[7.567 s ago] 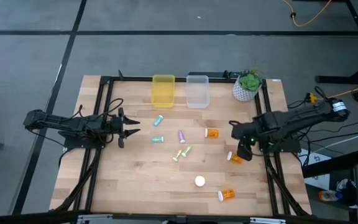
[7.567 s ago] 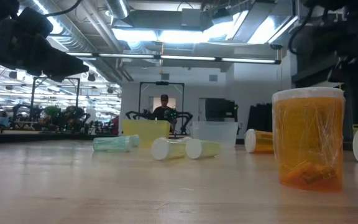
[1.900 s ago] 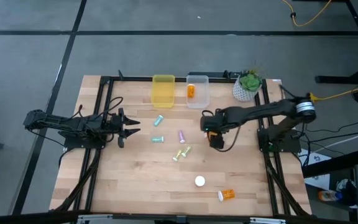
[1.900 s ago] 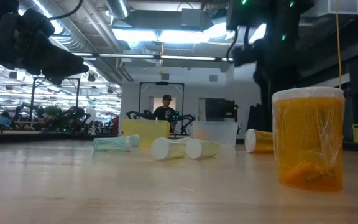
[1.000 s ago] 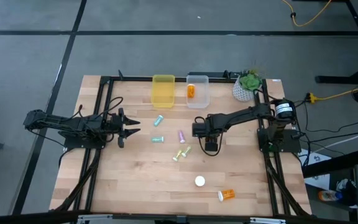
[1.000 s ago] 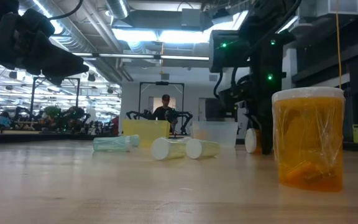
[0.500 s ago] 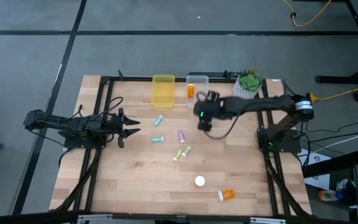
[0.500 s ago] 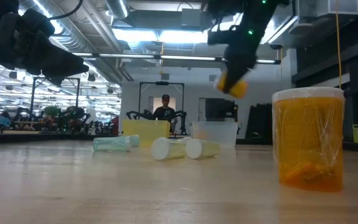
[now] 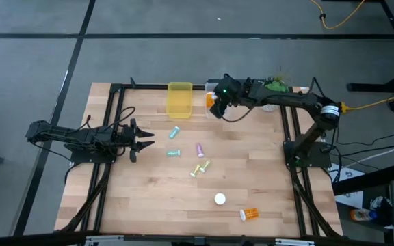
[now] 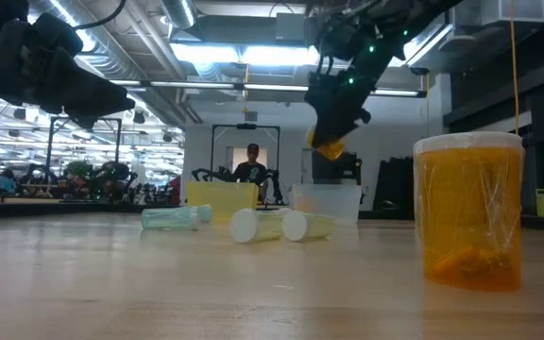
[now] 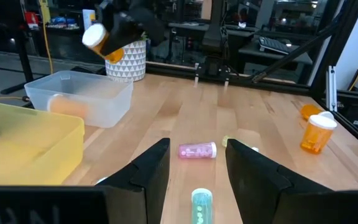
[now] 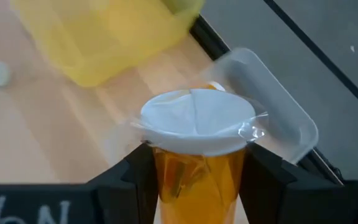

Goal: Pick and place medicine bottles into bin by pill shape (circle, oval)
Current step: Put the orange capsule bottle into the transparent bin

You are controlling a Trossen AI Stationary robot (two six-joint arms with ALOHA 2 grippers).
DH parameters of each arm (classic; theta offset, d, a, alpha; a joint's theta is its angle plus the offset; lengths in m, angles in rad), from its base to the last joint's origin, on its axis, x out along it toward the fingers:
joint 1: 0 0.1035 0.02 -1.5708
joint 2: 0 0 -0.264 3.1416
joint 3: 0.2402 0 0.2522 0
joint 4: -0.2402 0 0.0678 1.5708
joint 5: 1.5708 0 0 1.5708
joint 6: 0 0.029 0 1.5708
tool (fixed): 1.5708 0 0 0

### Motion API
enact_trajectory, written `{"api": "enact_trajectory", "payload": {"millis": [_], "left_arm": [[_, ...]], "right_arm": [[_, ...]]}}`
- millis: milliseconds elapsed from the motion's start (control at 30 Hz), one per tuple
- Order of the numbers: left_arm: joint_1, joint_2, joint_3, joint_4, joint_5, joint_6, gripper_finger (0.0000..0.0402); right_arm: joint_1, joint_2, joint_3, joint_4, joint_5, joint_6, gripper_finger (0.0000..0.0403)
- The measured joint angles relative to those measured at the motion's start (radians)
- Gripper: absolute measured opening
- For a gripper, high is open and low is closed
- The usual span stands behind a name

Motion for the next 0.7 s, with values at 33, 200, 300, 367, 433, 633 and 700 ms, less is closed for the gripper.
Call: {"api": "enact_trajectory", "payload": {"millis": [33, 200, 300, 367, 433, 633, 700], "left_arm": [[0.0, 0.0, 0.0, 0.0, 0.0, 0.0, 0.0149], [0.0, 0.0, 0.0, 0.0, 0.0, 0.0, 0.0149], [0.0, 0.0, 0.0, 0.0, 0.0, 0.0, 0.0149], [0.0, 0.0, 0.0, 0.0, 0.0, 0.0, 0.0149], [0.0, 0.0, 0.0, 0.0, 0.0, 0.0, 0.0149], [0.0, 0.0, 0.0, 0.0, 0.0, 0.0, 0.0149], [0.0, 0.0, 0.0, 0.0, 0.0, 0.0, 0.0149]], "right_arm": [[-0.008, 0.006, 0.0, -0.001, 0.0, 0.006, 0.0172], [-0.035, 0.008, 0.0, 0.002, -0.001, 0.039, 0.0198], [-0.039, 0.005, 0.0, 0.0, -0.001, 0.042, 0.022], [-0.039, 0.005, 0.0, -0.003, -0.001, 0.042, 0.0234], [-0.039, 0.005, 0.0, -0.016, -0.002, 0.041, 0.0242], [-0.036, 0.005, 0.047, -0.127, -0.038, 0.046, 0.0246], [-0.031, 0.005, 0.087, -0.212, -0.105, 0.072, 0.0247]]}}
